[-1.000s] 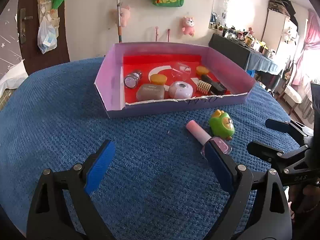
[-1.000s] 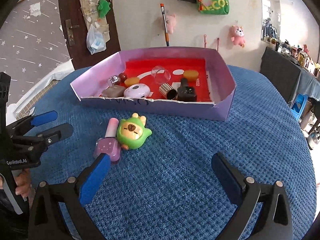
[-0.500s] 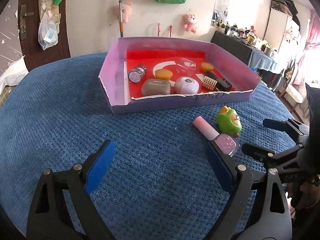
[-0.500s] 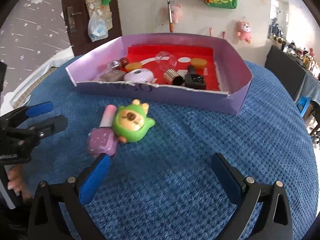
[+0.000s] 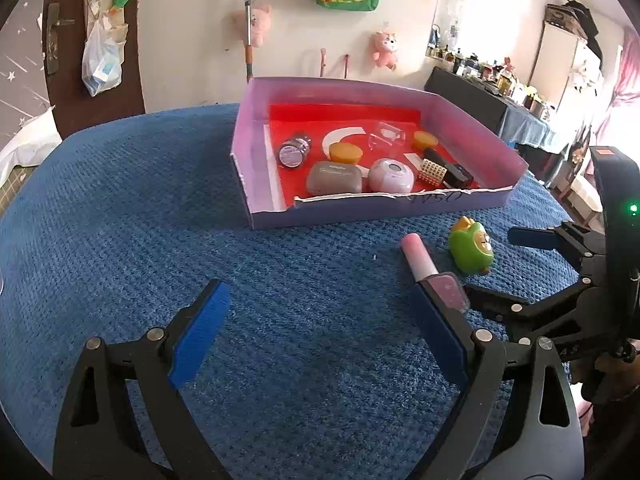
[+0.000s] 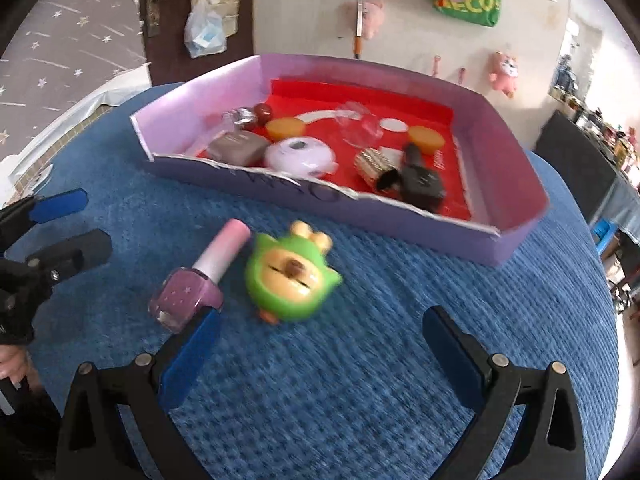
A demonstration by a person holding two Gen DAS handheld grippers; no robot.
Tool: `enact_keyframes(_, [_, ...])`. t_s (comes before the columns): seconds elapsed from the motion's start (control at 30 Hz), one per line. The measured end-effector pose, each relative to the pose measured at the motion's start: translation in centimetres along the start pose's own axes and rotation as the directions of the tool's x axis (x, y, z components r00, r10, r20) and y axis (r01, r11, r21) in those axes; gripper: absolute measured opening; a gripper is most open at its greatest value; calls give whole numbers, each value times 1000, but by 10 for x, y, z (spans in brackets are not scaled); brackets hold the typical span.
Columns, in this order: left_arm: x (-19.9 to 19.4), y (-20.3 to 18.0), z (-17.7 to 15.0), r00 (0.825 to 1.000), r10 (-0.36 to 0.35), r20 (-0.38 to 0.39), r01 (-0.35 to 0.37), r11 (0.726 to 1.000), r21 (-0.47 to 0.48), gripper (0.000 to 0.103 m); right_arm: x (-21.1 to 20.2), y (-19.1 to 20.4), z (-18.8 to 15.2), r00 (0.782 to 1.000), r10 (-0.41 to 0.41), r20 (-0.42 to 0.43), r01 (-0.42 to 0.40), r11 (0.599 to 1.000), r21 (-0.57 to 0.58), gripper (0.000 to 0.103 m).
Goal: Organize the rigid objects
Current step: 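Withdraw both tools toward the pink nail polish and green frog toy, then close the left tool on the pink nail polish while the right tool grasps the green frog toy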
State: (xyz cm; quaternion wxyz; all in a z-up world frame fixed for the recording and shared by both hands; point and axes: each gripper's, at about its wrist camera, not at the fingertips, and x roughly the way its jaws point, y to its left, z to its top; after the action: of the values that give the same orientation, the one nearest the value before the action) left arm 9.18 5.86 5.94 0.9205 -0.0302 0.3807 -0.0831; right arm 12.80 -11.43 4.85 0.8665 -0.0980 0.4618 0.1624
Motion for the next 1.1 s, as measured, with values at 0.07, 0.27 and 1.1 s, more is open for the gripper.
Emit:
enact_keyframes(0.07, [0, 1, 0, 1000, -1, -1, 1, 1000, -4, 92, 2, 5, 4, 1000, 29, 3, -29, 1000, -8, 103])
enact_keyframes(0.27, [3, -9, 1, 999, -43, -24, 43, 999, 21, 92, 16, -1, 11, 998, 55, -2, -55, 998, 23, 103])
enact_keyframes(1.1, [47, -46, 0, 985, -45, -165, 60, 994, 90, 93, -8, -89, -11, 983, 179, 36, -183, 958, 222, 103])
